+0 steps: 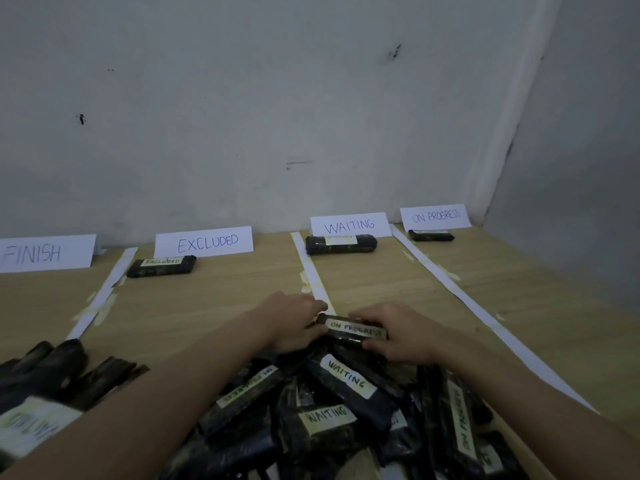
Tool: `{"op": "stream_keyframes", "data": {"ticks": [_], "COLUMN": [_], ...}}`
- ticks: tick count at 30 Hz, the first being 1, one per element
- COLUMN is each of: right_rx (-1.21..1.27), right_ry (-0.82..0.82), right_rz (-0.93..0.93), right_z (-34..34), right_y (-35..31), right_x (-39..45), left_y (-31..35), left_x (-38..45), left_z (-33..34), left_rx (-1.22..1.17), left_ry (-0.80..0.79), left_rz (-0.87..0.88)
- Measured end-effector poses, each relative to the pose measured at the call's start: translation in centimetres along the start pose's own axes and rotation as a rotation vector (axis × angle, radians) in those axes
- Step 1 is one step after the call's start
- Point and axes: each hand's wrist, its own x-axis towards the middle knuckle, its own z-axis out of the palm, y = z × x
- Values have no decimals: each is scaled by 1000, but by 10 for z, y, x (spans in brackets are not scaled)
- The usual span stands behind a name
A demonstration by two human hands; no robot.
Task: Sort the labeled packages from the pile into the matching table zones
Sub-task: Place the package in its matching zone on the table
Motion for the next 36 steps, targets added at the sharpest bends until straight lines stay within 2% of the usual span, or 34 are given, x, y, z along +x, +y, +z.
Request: {"op": "stream_keyframes", "data": {"ticks": [3,6,9,15,20,24,29,36], "right_rx": [44,86,87,-26,-152,-271,-272,-316], "right_ry": [252,424,508,607,651,691,678,605], "right_rz": [-15,-85,-154,-308,-346,-376,-393,-365], "right_z": [3,6,7,7,15,23,33,28], "right_y": [-1,-1,-4,-36,-70,-95,-115,-99], "right_x": [-2,0,8,33,59,77,93,97], "left_y": [-4,-10,-17,-38,-60,-72,-79,-79], "left_x": [1,0,-8,-36,-63,-78,-85,-75], "left_z": [6,4,0,-9,-11,-10,-9,-7], "left_rx": [-334,-700,-884,-1207,-1295,-1254,-1191,-1196], "left_ry": [94,241,335,397,495,531,556,495], "left_rz": [-134,-229,-266,-327,-391,-409,-438,-500]}}
